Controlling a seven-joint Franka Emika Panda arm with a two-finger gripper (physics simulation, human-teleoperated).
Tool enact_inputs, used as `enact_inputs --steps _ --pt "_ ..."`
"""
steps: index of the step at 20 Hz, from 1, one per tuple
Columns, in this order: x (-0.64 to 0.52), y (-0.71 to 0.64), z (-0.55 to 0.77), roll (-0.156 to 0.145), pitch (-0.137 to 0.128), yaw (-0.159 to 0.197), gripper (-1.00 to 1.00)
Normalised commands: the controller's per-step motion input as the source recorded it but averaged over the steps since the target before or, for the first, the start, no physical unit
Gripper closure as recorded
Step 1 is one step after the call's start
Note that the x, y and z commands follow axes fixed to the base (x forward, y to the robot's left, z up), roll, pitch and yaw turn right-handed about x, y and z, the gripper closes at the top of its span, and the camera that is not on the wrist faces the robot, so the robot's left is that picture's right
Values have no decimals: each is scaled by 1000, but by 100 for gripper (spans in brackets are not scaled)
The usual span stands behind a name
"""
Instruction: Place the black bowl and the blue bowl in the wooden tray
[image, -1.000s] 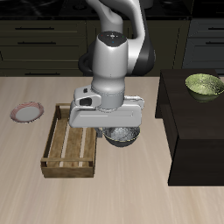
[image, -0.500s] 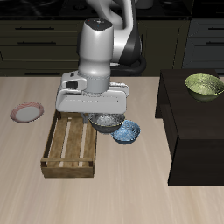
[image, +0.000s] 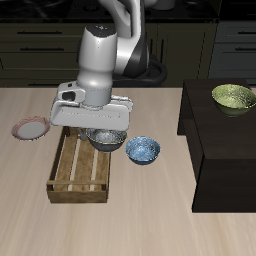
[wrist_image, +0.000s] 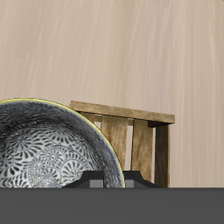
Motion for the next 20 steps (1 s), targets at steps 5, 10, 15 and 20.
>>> enact_inputs --steps 5,10,15,20 --pt "-16 -214 -187 -25 11 -5 100" --pt "-21 -283 -259 -42 23 -20 100" --pt "40 -78 -195 -22 8 10 100" --pt "93 109 -298 10 10 28 100"
